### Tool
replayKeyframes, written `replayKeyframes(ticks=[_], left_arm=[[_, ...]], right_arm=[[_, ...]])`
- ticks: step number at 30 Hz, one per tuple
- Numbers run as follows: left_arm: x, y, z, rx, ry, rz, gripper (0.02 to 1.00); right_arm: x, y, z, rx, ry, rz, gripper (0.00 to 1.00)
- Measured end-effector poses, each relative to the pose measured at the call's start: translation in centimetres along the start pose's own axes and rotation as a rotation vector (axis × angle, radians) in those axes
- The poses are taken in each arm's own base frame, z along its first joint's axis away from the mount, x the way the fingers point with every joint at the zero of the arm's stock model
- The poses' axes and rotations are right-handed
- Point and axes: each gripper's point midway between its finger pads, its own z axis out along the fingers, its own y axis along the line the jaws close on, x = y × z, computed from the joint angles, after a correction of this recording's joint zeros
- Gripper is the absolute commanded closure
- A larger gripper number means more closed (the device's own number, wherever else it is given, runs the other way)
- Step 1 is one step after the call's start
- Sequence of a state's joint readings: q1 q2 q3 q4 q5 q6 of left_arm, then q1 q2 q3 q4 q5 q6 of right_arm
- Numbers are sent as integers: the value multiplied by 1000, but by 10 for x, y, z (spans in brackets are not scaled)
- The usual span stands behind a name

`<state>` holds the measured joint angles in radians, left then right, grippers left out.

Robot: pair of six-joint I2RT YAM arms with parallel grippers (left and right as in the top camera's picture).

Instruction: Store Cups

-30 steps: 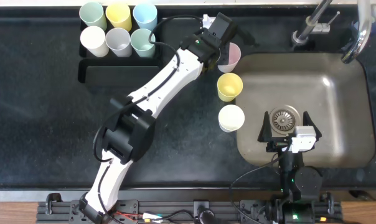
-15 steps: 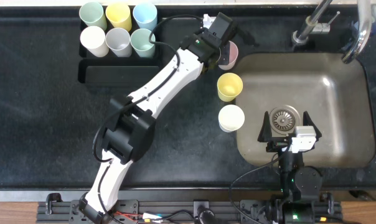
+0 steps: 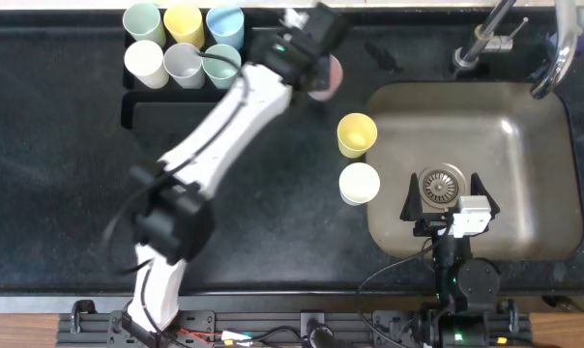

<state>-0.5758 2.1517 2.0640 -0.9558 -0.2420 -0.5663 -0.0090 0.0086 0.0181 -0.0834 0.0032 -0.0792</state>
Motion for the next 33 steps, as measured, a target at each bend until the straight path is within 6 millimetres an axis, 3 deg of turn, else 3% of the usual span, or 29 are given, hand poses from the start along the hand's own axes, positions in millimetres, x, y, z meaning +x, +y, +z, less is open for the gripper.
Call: replayKeyframes(ticks=[3,7,12,15,21,25,33], left_arm=[[-32,35,-47,-18,-78,-47,985],[-58,91,-102,-67,-145,-122,985],[-77,157,-136,-139,-203,-178,985],[-76,193,-139,-181,-205,-215,985],[-38,255,-118,-233,-141,-280,985],[-9,274,-102,-257,-66,-296,985],[-3,304,-101,-282,-48,-312,985]], right_arm=[[0,0,0,0,0,0,5],[0,0,0,0,0,0,5],[0,0,0,0,0,0,5],[0,0,0,0,0,0,5],[0,0,0,0,0,0,5],[0,0,0,0,0,0,5],[0,0,0,0,0,0,7]])
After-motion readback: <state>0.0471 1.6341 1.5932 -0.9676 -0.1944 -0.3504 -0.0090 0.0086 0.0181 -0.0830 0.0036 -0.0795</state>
